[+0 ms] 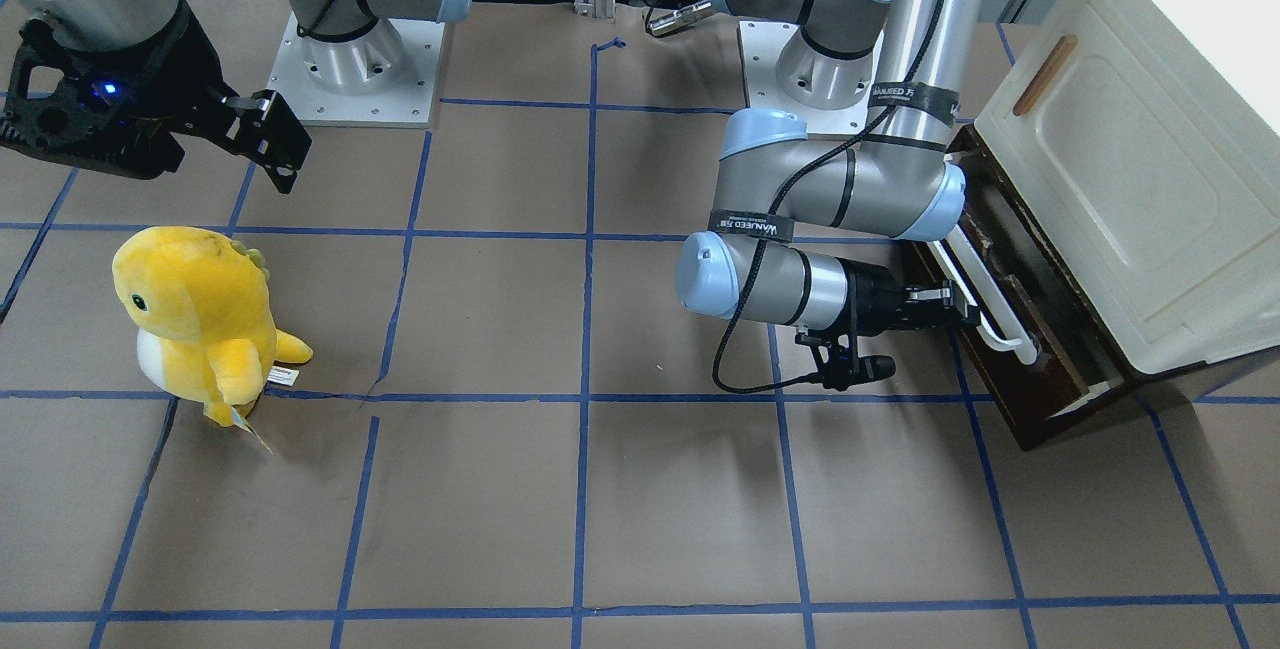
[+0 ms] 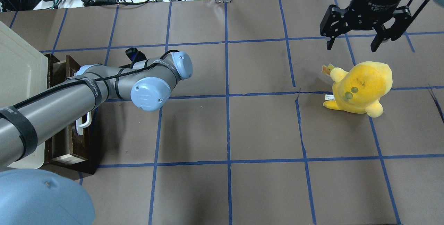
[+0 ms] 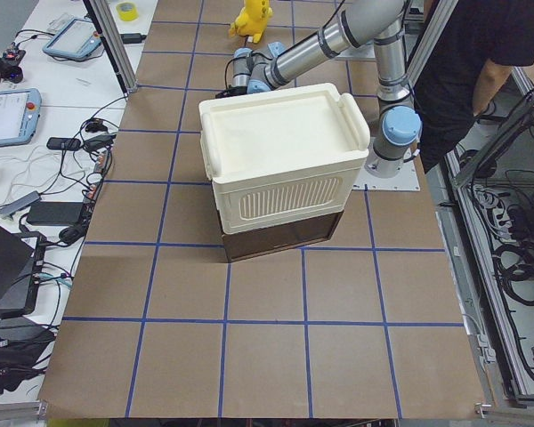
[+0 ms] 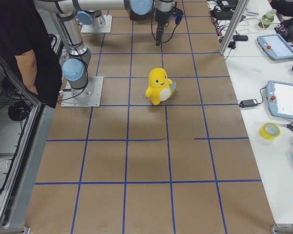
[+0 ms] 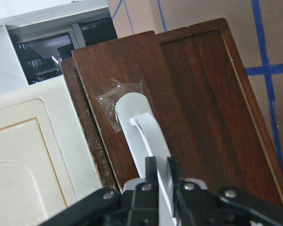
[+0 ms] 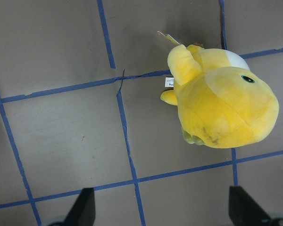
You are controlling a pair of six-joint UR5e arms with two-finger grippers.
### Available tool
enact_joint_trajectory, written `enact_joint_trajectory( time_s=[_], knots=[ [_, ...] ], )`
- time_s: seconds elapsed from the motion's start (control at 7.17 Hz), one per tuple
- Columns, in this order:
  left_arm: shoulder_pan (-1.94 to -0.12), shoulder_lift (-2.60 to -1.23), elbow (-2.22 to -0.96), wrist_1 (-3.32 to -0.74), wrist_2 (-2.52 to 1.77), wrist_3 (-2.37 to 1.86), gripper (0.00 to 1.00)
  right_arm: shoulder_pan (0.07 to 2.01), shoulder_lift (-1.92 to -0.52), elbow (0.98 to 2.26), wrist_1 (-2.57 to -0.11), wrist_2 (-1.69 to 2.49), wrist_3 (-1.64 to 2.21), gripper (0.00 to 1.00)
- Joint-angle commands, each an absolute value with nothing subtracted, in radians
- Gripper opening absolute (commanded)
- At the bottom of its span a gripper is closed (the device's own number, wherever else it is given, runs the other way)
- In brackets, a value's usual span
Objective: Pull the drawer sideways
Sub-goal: 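Keep pulling the drawer outward with the left gripper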
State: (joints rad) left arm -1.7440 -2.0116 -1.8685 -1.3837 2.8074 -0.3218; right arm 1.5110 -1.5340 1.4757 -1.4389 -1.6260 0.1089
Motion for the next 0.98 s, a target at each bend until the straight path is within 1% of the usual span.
enact_joint_trajectory(
  time_s=[0.0, 0.14, 0.28, 0.56, 0.84],
  knots=[
    [-1.744, -2.014, -1.868, -1.382, 2.807, -0.325, 0.37, 1.511, -1.534, 1.476, -1.439, -1.626, 0.109, 1.00],
    [-1.744, -2.023, -1.867, -1.378, 2.812, -0.345, 0.65, 1.511, -1.534, 1.476, -1.439, -1.626, 0.109, 1.00],
    [-1.746, -2.026, -1.864, -1.309, 2.810, -0.363, 0.93, 1.511, -1.534, 1.476, -1.439, -1.626, 0.109, 1.00],
    [-1.772, -2.022, -1.868, -1.298, 2.797, -0.383, 1.00, 1.509, -1.534, 1.476, -1.439, -1.626, 0.109, 1.00],
    [-1.773, -1.993, -1.890, -1.311, 2.755, -0.391, 1.00, 1.511, -1.534, 1.476, -1.437, -1.626, 0.109, 1.00]
  ],
)
